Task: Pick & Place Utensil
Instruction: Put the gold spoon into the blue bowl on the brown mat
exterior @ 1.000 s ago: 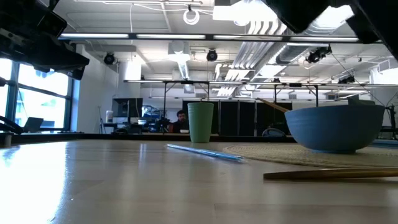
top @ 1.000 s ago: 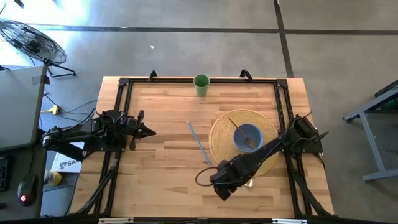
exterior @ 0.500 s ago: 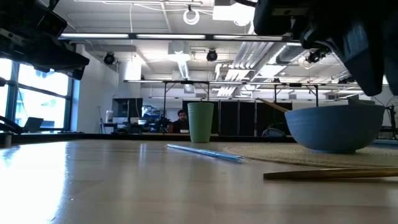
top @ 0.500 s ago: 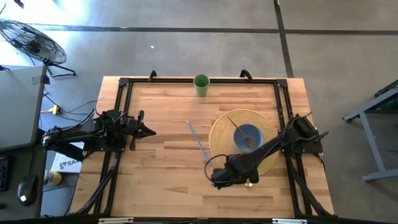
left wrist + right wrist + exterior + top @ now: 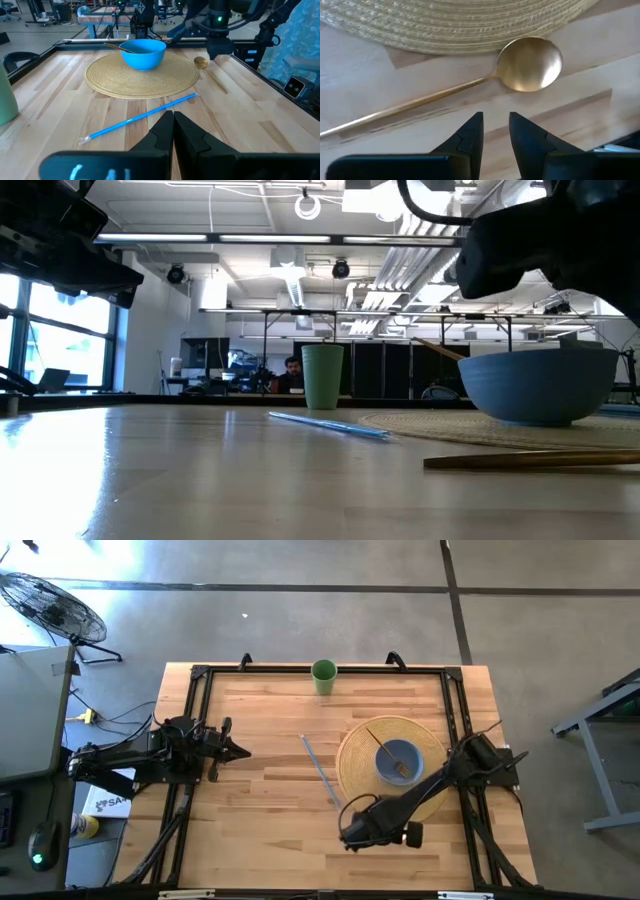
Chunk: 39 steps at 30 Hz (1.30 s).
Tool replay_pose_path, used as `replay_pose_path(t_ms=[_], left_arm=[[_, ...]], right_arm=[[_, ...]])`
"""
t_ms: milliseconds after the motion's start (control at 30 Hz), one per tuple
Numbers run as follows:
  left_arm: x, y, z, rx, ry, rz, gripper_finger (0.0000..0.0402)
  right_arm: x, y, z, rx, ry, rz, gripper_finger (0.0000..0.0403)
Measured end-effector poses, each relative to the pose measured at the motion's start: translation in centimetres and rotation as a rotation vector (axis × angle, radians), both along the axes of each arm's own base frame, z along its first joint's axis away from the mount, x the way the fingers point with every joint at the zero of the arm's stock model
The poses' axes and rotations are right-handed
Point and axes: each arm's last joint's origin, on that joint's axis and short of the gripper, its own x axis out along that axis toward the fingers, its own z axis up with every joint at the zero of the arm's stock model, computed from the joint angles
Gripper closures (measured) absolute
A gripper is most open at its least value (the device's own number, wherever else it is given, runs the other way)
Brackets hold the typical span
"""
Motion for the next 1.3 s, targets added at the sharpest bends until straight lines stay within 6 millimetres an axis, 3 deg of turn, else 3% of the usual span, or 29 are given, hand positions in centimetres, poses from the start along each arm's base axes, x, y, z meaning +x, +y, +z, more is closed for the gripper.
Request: replay_pose_path(t_ms=[367,600,800,1033,1300], left_arm=[[0.0,0.0,0.0,0.000,0.000,0.000,0.0392],[0.0,0.0,0.0,0.000,0.001,0.000,0.0392],[0.0,0.0,0.0,0.000,0.000,0.000,0.0392],[0.0,0.0,0.0,0.000,0.001,0.000,0.0392],[0.0,0.0,0.0,0.000,0.000,0.000,0.0392]], right_arm=[[0.3,0.1,-0.6,-0.005,-0.007,-0.015,0.0316],[-1.4,1.3,-3.0,0.033,0.018,-0.005,0.0329],[-2.1,1.0,-1.6,0.055,0.030,-0.008,0.0342],[-3.2,1.7,-3.5,0.112,0.041,0.003,0.0358],[-4.6,1.0,-4.2,0.060,0.084,0.032,0.0363]])
